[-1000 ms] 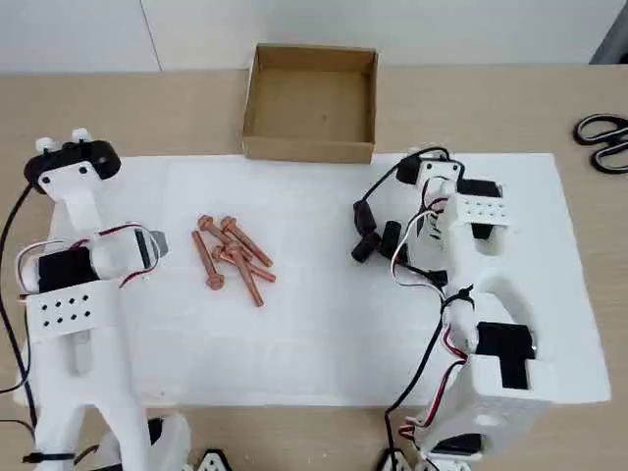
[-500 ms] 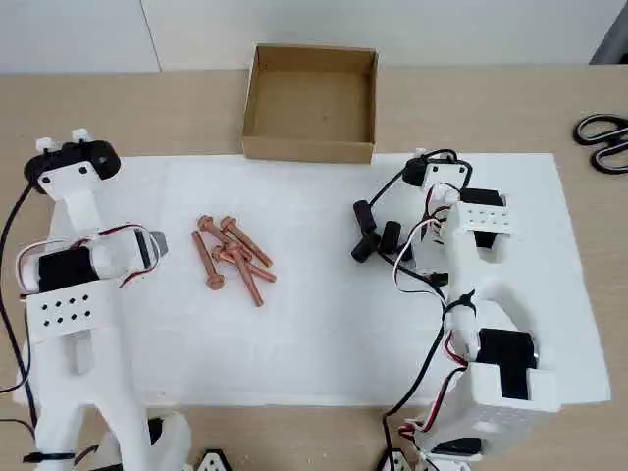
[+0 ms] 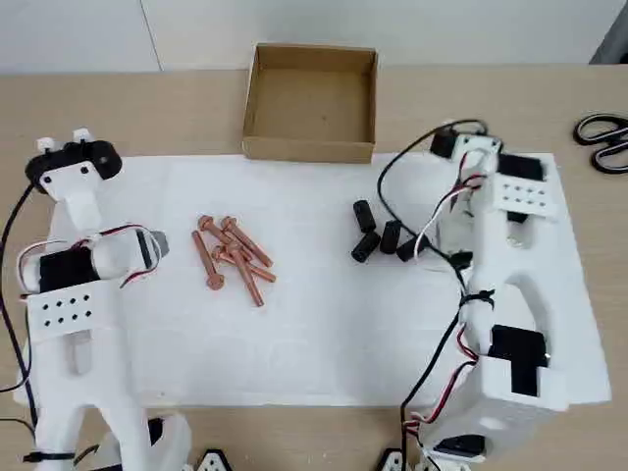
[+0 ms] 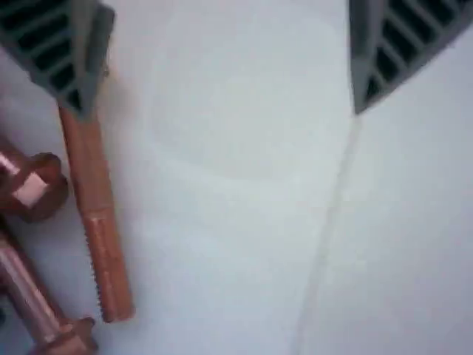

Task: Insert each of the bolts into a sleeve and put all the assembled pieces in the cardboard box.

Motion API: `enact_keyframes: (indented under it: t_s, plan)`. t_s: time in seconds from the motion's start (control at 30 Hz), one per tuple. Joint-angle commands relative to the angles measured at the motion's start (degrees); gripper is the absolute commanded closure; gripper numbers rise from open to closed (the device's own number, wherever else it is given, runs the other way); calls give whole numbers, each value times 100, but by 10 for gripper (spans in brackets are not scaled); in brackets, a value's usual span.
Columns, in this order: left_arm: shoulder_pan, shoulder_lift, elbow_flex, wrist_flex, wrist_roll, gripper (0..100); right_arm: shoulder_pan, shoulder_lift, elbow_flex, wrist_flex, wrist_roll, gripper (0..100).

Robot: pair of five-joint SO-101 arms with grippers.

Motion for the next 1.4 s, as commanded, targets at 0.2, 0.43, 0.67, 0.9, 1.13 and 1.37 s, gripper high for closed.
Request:
enact_keyframes:
  t_s: [0.2, 0.43, 0.67, 0.9, 1.13, 1.37]
  plan:
    - [1433, 44, -989, 501, -826, 784, 198, -145, -1371, 1253, 70, 993]
    - [1354, 1275, -1631, 79, -343, 784, 207, -303, -1354, 1349, 70, 995]
    - [1222, 2708, -2343, 35, -202, 785, 154, -1182, -1116, 1341, 44, 995]
    - [1090, 3587, -2325, 53, -176, 785, 259, -1200, -1073, 1349, 35, 995]
    - [1679, 3763, -2360, 158, -44, 785, 233, -1191, -923, 1323, 26, 995]
    - [1820, 3763, -2598, 88, 862, 785, 251, -1191, -888, 1297, 26, 995]
